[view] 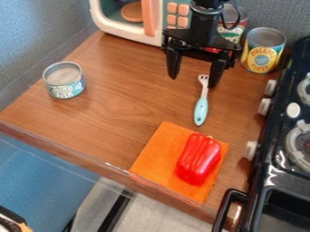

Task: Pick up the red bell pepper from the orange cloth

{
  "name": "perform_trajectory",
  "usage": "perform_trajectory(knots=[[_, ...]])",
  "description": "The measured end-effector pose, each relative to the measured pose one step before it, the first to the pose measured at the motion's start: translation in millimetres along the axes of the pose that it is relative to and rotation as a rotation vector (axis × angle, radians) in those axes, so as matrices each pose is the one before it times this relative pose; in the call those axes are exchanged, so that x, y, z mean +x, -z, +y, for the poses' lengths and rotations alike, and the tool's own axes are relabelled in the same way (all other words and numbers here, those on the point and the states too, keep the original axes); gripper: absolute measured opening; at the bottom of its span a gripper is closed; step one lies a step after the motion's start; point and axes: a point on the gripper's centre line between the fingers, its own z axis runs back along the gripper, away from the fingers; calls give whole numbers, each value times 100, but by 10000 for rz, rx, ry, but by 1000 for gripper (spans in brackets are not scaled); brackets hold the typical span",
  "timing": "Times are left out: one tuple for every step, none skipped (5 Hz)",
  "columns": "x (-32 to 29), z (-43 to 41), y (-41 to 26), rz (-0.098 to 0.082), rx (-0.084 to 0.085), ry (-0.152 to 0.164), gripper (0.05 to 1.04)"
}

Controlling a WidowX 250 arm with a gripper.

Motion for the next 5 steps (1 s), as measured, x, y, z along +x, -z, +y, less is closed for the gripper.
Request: perform_trajectory(knots=[[-515, -98, 1162, 357, 78, 8, 1001], [-1850, -2254, -1094, -218, -123, 610, 1001], [-2245, -2121, -1371, -296, -103, 562, 1001], [-2699, -1979, -619, -246, -129, 736, 1001], [-2098, -715, 1325, 84, 378, 499, 1001]])
